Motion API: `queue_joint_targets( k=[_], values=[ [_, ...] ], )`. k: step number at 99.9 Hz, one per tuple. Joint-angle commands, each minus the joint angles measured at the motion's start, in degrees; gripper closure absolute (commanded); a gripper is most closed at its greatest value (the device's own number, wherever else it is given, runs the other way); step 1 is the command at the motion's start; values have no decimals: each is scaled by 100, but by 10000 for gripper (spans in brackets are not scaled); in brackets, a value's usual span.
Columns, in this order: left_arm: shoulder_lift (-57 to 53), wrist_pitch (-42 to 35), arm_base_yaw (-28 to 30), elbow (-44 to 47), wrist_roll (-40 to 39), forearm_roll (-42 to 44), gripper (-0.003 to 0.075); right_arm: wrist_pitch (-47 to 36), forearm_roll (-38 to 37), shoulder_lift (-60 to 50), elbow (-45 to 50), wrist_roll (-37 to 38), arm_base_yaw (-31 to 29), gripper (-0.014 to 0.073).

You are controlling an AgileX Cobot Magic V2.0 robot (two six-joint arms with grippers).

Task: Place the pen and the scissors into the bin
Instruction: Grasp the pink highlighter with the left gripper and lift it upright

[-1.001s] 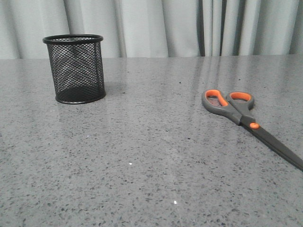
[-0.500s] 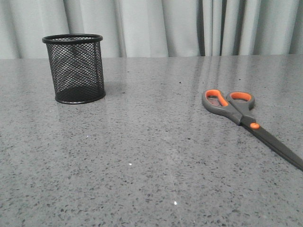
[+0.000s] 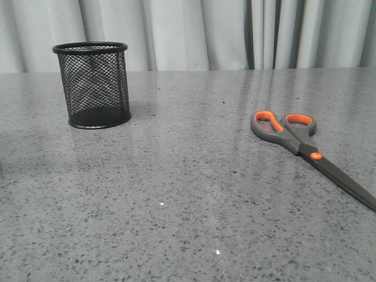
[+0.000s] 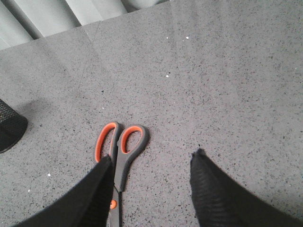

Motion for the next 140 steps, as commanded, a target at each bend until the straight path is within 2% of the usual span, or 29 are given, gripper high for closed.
queue_joint_targets(
  k=[1,12,40,58,94,101,108,119,130,140],
  values=[
    [577,364,16,-596,-150,187,424,-319,-53,52,-216,-79,-34,258],
    [1205,549,16,-899,-326,309,424,-329,-53,52,-216,-79,-34,258],
    [2285,652,16,-928,-360,460,424,-329,-53,52,-216,-79,-34,258],
    [2584,578,16,-928,-578,852,424,-329,-53,52,-216,-79,-34,258],
    [3052,428,16,-928,-578,937,430,-319,-53,52,-216,-79,-34,258],
    [3110,412,16,-928,-565,966,464,-296,-53,52,-216,-79,-34,258],
    [3172,412,16,-928,-506,1023,538,-283,-53,52,-216,-79,-34,258],
    [3240,422,16,-928,-129,1020,743,-260,-11,52,-216,-79,-34,258],
    [3111,167,16,-928,159,866,739,-251,17,52,-216,-79,-34,258],
    [2692,-492,16,-931,402,665,739,-251,30,52,-216,-79,-34,258]
  ],
)
